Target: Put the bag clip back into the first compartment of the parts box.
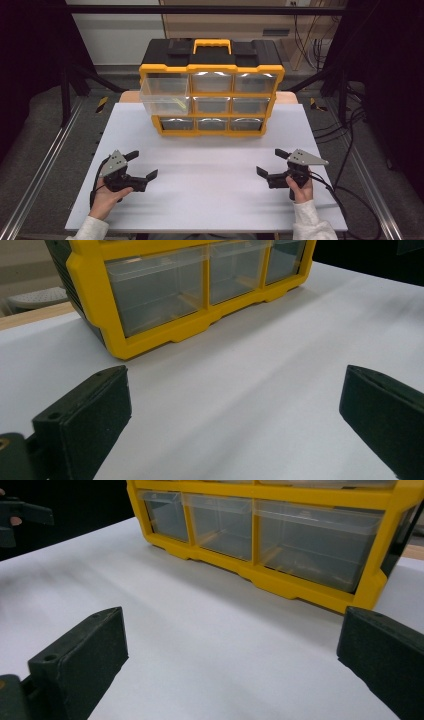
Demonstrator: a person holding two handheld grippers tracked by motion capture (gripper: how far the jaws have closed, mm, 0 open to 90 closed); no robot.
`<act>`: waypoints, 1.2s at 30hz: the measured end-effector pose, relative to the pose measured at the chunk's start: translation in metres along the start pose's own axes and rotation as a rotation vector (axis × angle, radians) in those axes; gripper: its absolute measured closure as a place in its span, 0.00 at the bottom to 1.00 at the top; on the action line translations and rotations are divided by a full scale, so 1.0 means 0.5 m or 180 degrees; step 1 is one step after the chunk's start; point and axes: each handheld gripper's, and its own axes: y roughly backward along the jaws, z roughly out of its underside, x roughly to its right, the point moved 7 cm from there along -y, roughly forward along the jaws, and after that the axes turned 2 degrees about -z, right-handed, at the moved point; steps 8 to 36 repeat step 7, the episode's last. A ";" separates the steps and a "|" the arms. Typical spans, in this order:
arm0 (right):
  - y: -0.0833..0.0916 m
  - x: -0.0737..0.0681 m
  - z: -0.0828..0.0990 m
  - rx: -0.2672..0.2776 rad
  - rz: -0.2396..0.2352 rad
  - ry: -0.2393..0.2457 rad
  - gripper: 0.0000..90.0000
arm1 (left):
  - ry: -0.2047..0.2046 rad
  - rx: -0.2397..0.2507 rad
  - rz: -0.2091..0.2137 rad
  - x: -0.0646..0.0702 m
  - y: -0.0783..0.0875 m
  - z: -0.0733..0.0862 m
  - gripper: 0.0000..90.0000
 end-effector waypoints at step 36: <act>0.002 0.014 0.015 -0.0035 0.0037 0.0000 0.00 | -0.0004 -0.0018 -0.0005 -0.001 -0.001 0.002 0.00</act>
